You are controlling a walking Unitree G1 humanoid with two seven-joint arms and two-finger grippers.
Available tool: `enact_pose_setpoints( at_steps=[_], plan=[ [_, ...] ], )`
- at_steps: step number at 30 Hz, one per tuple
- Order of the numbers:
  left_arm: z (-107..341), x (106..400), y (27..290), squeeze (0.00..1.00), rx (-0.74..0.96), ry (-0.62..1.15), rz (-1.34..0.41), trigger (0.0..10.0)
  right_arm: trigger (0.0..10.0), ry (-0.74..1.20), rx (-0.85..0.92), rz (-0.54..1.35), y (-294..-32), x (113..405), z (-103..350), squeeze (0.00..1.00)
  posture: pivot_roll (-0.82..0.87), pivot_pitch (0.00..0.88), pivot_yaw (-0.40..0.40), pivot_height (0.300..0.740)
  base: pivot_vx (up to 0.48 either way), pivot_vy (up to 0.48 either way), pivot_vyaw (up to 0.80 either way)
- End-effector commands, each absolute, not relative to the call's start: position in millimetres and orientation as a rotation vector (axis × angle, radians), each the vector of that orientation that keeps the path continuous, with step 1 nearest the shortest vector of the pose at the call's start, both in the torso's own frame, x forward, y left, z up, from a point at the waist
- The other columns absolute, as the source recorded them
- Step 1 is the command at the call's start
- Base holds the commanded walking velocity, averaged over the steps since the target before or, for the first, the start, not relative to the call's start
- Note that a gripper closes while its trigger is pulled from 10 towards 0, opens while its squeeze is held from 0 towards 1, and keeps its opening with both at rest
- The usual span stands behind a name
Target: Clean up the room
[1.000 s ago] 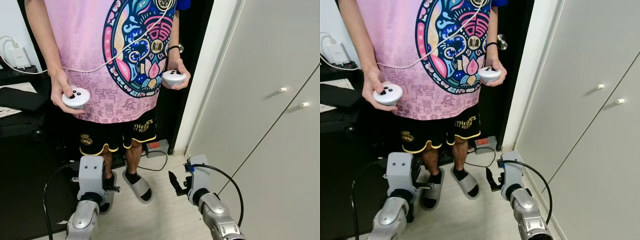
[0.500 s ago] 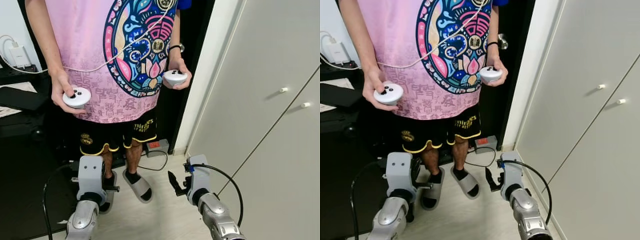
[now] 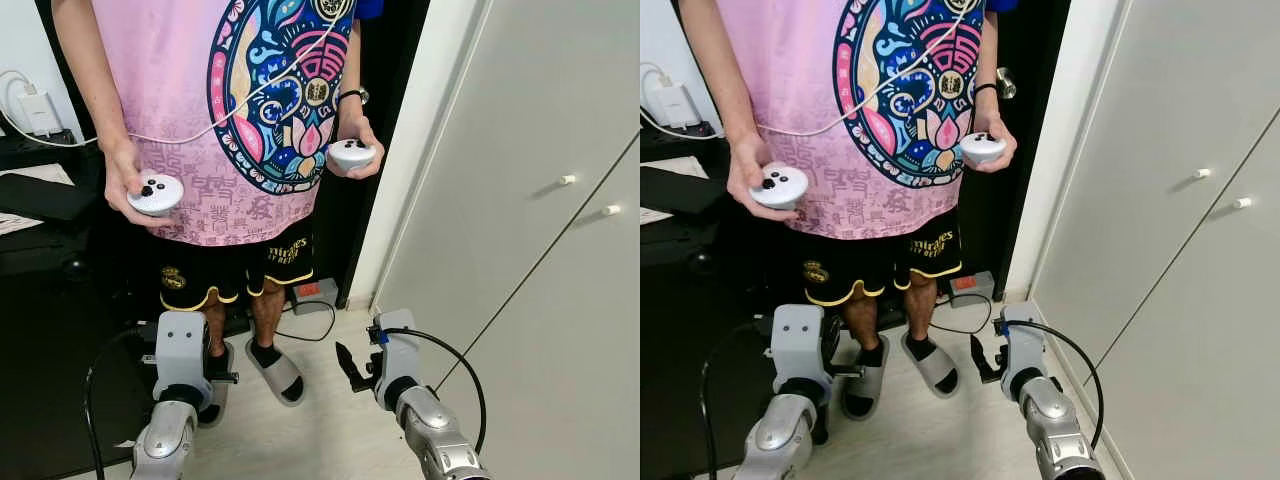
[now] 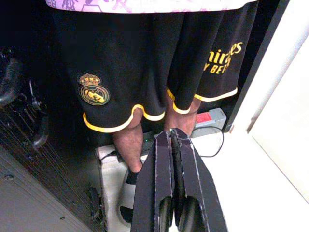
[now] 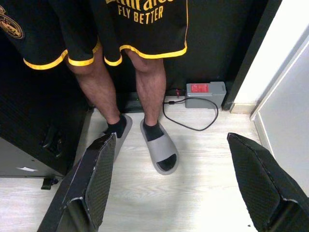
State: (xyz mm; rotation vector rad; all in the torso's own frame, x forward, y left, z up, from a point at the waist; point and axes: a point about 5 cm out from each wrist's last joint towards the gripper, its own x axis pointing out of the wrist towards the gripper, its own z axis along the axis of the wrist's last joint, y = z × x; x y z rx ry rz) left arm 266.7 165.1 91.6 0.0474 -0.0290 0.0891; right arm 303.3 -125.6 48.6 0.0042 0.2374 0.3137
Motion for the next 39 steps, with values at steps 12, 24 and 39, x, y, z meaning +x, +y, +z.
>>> enact_pose_setpoints(
  at_steps=[12,24,39],
  plan=[
    [86.5,264.0,165.9,0.0,0.045,-0.014,0.097,10.0,10.0,0.217,-0.068,0.353,-122.3,303.2,50.7,0.0,-0.03,0.105,-0.081,0.74,0.0,0.0,0.4],
    [86.3,263.3,166.0,0.0,0.034,-0.015,0.095,10.0,10.0,0.219,-0.062,0.358,-121.8,302.3,50.3,0.0,-0.03,0.11,-0.082,0.74,0.0,0.0,0.8],
    [86.0,261.5,164.7,0.0,0.021,-0.016,0.081,10.0,10.0,0.214,-0.064,0.358,-122.1,300.6,50.2,0.0,-0.03,0.108,-0.078,0.74,0.0,0.0,0.8]
  ],
)
